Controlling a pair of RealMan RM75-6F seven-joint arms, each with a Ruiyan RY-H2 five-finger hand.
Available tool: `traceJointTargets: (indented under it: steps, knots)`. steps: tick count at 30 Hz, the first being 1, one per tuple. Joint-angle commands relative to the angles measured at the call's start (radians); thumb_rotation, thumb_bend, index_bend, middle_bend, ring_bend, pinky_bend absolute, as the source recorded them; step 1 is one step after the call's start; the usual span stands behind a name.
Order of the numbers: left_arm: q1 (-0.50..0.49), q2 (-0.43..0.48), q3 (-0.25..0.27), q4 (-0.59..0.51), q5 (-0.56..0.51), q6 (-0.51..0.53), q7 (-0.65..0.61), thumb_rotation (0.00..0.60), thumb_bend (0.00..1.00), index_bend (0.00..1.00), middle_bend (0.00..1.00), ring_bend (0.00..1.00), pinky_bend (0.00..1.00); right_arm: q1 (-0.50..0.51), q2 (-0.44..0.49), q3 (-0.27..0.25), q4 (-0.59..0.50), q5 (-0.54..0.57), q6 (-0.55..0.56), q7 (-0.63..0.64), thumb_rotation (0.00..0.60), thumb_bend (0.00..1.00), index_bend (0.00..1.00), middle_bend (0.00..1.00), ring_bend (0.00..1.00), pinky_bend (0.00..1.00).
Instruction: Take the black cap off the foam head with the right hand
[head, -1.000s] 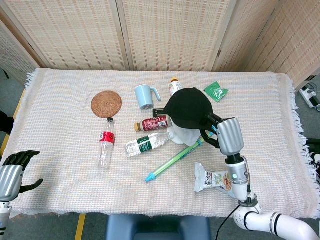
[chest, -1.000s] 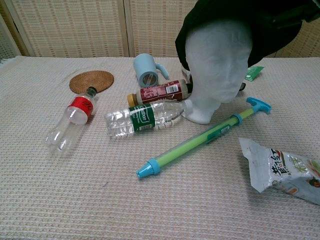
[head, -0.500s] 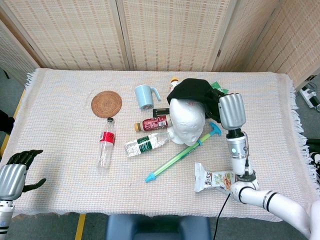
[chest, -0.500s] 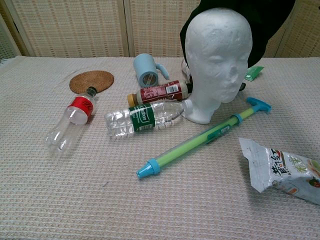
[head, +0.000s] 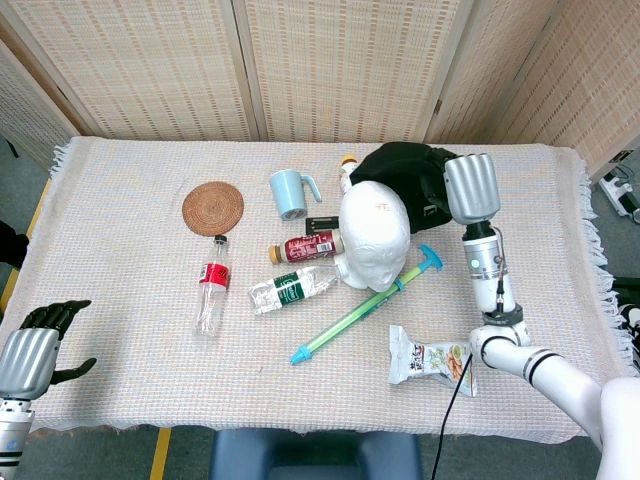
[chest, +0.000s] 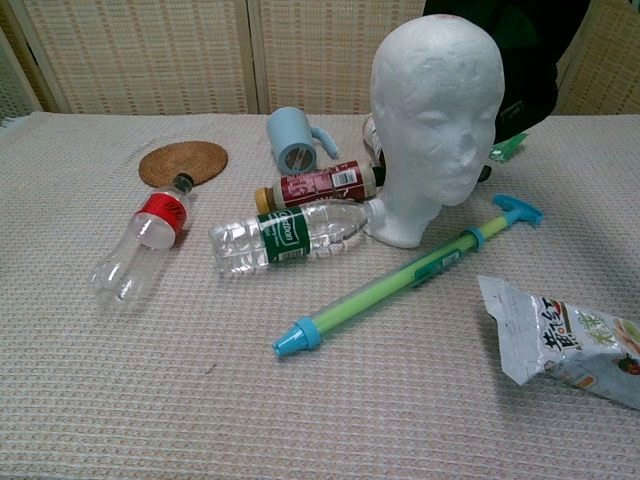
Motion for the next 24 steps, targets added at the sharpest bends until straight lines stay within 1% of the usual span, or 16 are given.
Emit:
traceJointTargets:
  steps: [1, 6, 11, 17, 19, 21, 24]
  knots:
    - [-0.003, -0.004, 0.001, -0.004, 0.004, -0.002, 0.002, 0.600, 0.16, 0.22, 0.27, 0.23, 0.25, -0.012, 0.032, -0.026, 0.018, -0.006, -0.003, 0.025, 0.600, 0.54, 0.79, 0.66, 0.96, 1.00]
    - [-0.006, -0.006, 0.005, -0.015, 0.011, -0.003, 0.008, 0.600, 0.16, 0.22, 0.27, 0.22, 0.25, -0.056, 0.082, -0.076, 0.013, -0.024, 0.012, 0.058, 0.600, 0.54, 0.79, 0.66, 0.96, 1.00]
    - [-0.002, -0.005, 0.010, -0.023, 0.014, 0.000, 0.008, 0.600, 0.16, 0.22, 0.27, 0.22, 0.25, -0.135, 0.161, -0.153, -0.054, -0.065, 0.042, 0.094, 0.600, 0.55, 0.79, 0.66, 0.96, 1.00]
    - [0.001, -0.003, 0.014, -0.031, 0.018, 0.004, 0.006, 0.600, 0.16, 0.22, 0.27, 0.22, 0.25, -0.202, 0.240, -0.223, -0.114, -0.089, 0.049, 0.099, 0.600, 0.54, 0.79, 0.66, 0.96, 1.00]
    - [0.003, -0.004, 0.016, -0.033, 0.021, 0.007, 0.007, 0.600, 0.16, 0.22, 0.27, 0.22, 0.25, -0.209, 0.241, -0.240, -0.105, -0.093, 0.038, 0.099, 0.600, 0.55, 0.79, 0.66, 0.96, 1.00]
    - [0.004, -0.005, 0.020, -0.036, 0.023, 0.006, 0.009, 0.600, 0.16, 0.22, 0.27, 0.22, 0.25, -0.209, 0.223, -0.262, -0.073, -0.101, 0.019, 0.107, 0.600, 0.54, 0.79, 0.66, 0.96, 1.00]
    - [0.006, -0.003, 0.022, -0.044, 0.021, 0.004, 0.016, 0.600, 0.16, 0.22, 0.27, 0.22, 0.25, -0.201, 0.171, -0.296, 0.009, -0.118, -0.013, 0.117, 0.600, 0.55, 0.79, 0.66, 0.96, 1.00]
